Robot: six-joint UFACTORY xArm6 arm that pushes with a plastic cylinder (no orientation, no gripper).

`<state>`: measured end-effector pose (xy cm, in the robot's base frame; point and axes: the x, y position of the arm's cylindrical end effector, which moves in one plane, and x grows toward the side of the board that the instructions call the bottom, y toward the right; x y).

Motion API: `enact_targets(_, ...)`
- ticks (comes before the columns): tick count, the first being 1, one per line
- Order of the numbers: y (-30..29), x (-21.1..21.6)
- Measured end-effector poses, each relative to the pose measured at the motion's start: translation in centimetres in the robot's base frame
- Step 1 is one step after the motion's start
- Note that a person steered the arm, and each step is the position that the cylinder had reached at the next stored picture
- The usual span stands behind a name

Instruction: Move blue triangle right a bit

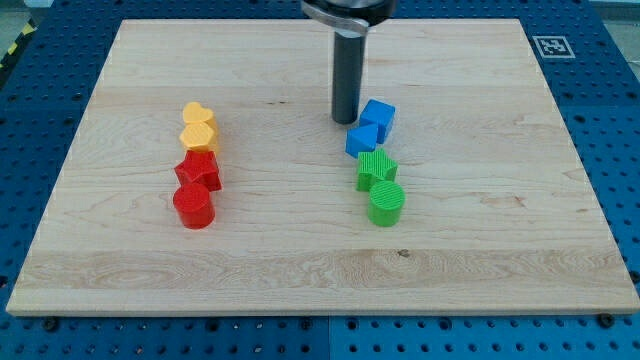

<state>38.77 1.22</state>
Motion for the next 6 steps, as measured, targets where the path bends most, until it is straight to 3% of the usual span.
enact_targets(3,-2.6,3.0)
enact_targets(6,0.9,4.4)
